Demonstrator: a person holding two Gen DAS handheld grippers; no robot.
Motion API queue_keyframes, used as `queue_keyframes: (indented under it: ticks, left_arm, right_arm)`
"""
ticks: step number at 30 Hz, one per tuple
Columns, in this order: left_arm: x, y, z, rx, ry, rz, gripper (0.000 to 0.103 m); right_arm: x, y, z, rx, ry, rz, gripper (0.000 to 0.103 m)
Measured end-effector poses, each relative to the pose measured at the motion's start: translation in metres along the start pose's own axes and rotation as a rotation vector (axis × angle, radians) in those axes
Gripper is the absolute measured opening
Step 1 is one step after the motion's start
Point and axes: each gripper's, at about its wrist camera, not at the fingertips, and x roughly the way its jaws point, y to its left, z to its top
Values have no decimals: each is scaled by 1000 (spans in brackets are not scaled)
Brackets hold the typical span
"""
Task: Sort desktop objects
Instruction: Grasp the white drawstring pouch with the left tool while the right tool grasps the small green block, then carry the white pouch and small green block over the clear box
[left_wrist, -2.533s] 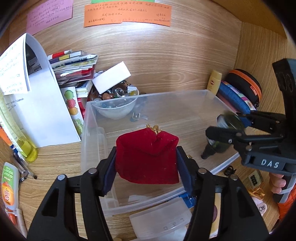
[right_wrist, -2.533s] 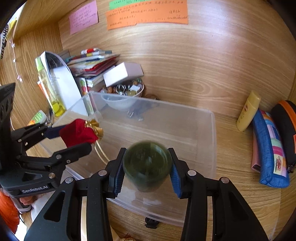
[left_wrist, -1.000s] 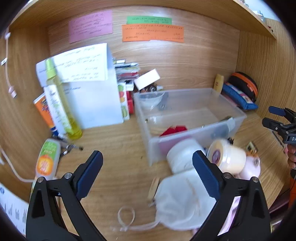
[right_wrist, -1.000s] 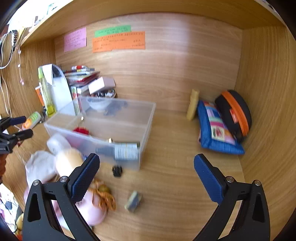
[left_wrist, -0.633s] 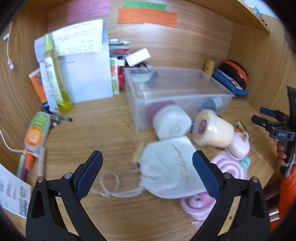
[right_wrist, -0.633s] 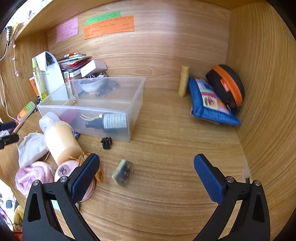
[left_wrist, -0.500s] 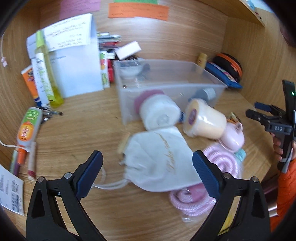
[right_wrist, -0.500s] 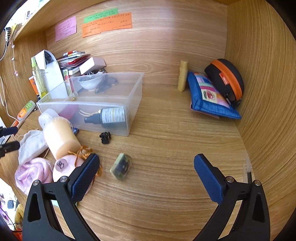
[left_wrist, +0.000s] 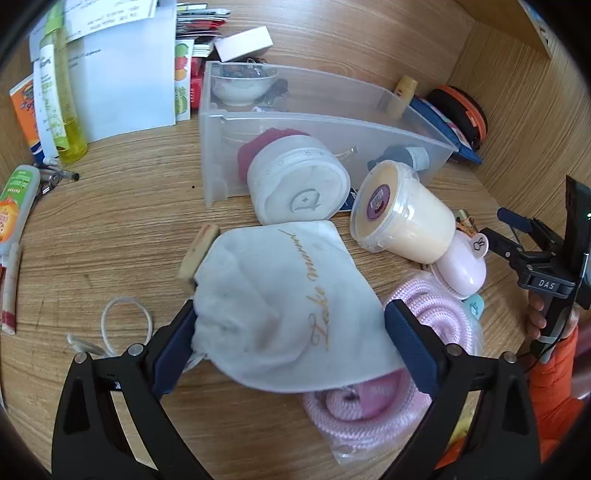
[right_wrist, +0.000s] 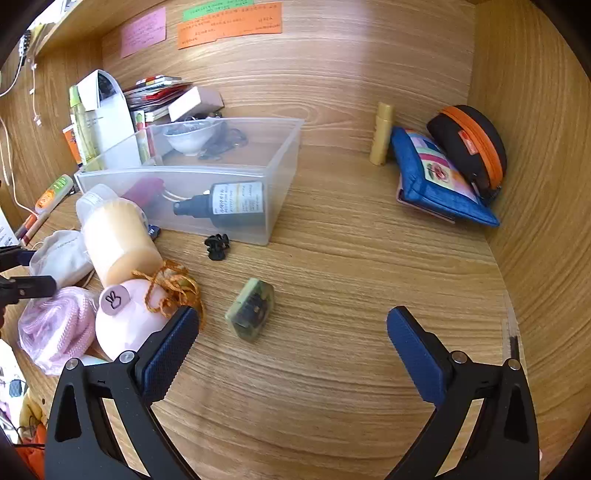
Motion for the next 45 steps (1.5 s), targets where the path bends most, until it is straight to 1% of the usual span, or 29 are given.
queue_keyframes:
  ticks: [2, 4, 5, 6, 7, 9, 11, 13, 15, 16, 18, 19, 21, 23, 24, 27, 29, 32, 35, 39, 45]
  left_arm:
    - [2, -2, 2, 10, -4, 11, 99]
    - [3, -3, 4, 16, -2, 18, 99]
    - [4, -2, 5, 16, -1, 23, 99]
    - [6, -3, 7, 17, 1, 29, 99]
    - [7, -3, 8, 19, 2, 33, 99]
    - [8, -2, 10, 21, -2, 51, 99]
    - [11, 0, 12, 25, -1, 85, 99]
    - [16, 4, 14, 16, 10, 94, 99]
    - [20, 5, 14, 18, 10, 103, 99]
    - [21, 4, 14, 26, 11, 111, 99]
    - [24, 0, 14, 39, 8, 120, 99]
    - [25, -2, 14, 50, 5, 124, 99]
    - [27, -5, 14, 72, -2, 132, 95]
    - [28, -10, 15, 108, -8, 142, 86]
    - [29, -11, 15, 122, -10, 148, 86]
    - [28, -11, 15, 140, -17, 135, 78]
    - [26, -11, 14, 144, -25, 133, 68]
    - [20, -5, 12, 146, -39, 123, 59]
    - [14, 1, 10, 122, -46, 104, 57]
    - [3, 7, 6, 108, -63, 104, 55]
    - [-24, 7, 5, 107, -127, 96, 55]
  right_arm:
    - [4, 1, 2, -10, 16, 9, 99]
    - [8, 2, 4, -12, 33, 23, 96]
    - [10, 2, 5, -17, 44, 34, 92]
    - [13, 3, 6, -19, 54, 45, 85]
    - [14, 3, 6, -19, 60, 48, 83]
    - [20, 3, 7, -19, 85, 66, 72]
    - [24, 2, 8, -15, 99, 77, 68]
    - [26, 2, 9, -15, 106, 82, 63]
    - [29, 2, 9, -19, 115, 89, 53]
    - [30, 4, 8, -26, 123, 90, 50]
    - [31, 8, 7, -44, 129, 91, 37]
    - [31, 10, 7, -56, 126, 92, 36]
    - [30, 15, 6, -80, 119, 92, 28]
    - [30, 18, 5, -93, 112, 88, 25]
    - [30, 19, 5, -96, 110, 86, 23]
    - [31, 16, 6, -84, 112, 92, 15]
    - [32, 14, 7, -72, 112, 87, 15]
    - [29, 11, 6, -55, 103, 88, 15]
    - [27, 9, 7, -50, 97, 101, 15]
    - [23, 8, 7, -41, 87, 105, 15]
    - [16, 3, 12, -8, 70, 111, 15]
